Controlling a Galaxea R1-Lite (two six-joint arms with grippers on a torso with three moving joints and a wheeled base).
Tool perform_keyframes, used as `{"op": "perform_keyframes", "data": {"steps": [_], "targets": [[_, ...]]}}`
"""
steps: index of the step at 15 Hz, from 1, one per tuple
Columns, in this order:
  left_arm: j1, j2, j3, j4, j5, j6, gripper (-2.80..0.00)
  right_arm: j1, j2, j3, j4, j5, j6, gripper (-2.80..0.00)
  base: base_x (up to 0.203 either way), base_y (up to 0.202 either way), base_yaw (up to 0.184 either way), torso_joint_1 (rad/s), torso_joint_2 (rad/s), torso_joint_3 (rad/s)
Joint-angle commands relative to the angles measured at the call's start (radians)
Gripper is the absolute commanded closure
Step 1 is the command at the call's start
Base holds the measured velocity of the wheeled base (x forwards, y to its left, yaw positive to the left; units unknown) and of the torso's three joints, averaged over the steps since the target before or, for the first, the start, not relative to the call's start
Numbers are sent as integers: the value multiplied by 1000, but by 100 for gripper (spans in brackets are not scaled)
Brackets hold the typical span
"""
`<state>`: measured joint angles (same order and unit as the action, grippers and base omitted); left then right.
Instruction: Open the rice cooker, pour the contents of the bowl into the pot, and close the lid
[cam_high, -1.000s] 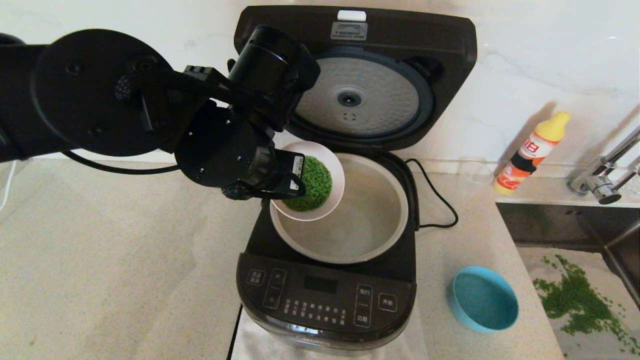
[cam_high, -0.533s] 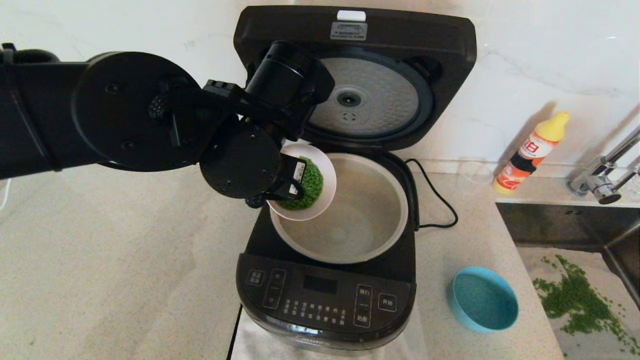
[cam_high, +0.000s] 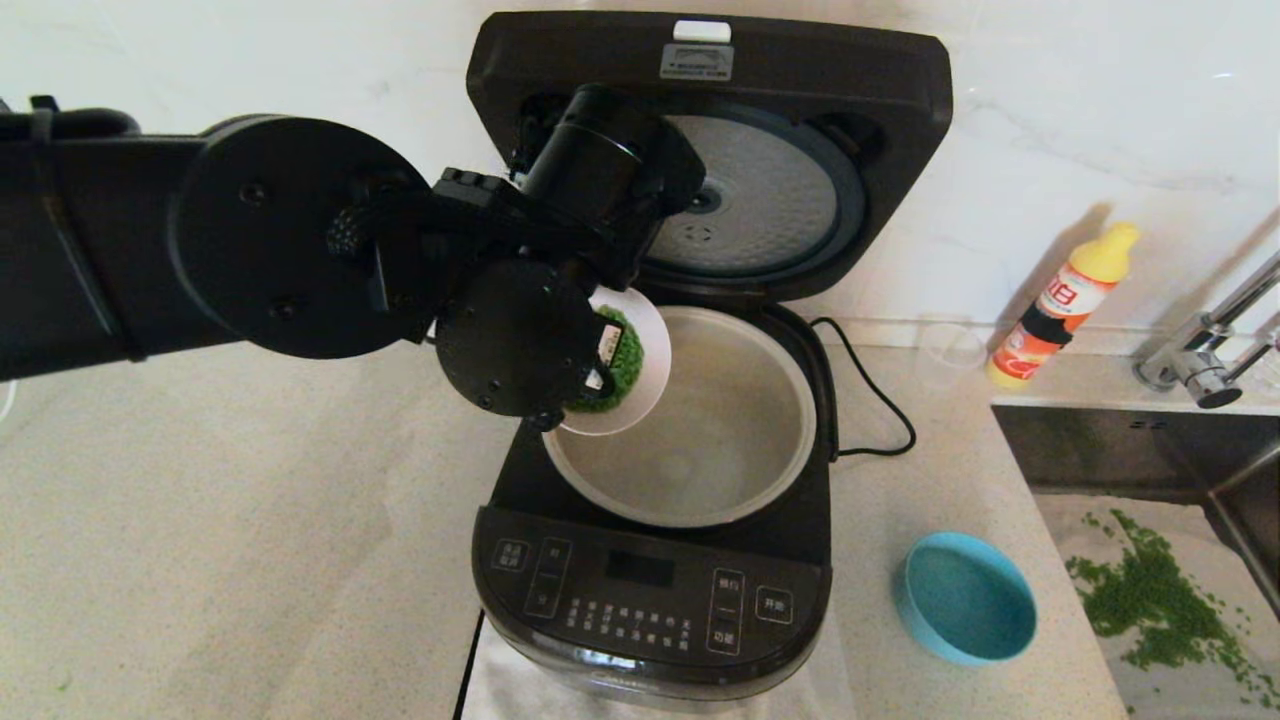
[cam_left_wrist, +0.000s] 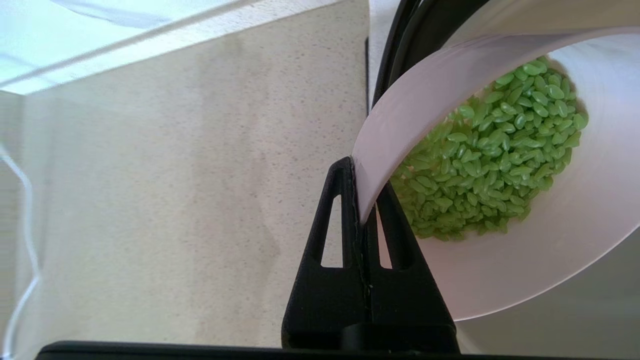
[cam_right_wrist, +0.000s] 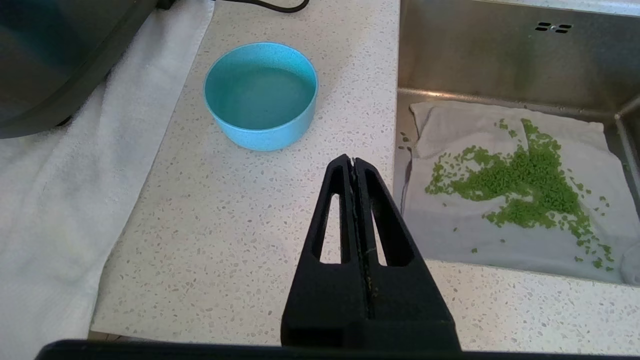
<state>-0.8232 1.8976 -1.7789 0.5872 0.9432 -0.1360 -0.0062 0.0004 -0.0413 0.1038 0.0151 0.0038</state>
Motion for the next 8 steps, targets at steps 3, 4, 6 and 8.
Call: {"op": "perform_keyframes", "data": {"steps": [3,4,6,8], "targets": [[-31,34,-2,3,123,4,0,0,1,0,0,0,-1,0,0,0,0,0,0,0],[-38,32,-2,4,129,10,0,0,0,0,0,0,-1,0,0,0,0,0,0,0],[-42,35,-5,3,162,12,0,0,1,0,0,0,1,0,0,0,0,0,0,0],[-53,35,-5,3,174,13,0,0,0,0,0,0,0,0,0,0,0,0,0,0]]}}
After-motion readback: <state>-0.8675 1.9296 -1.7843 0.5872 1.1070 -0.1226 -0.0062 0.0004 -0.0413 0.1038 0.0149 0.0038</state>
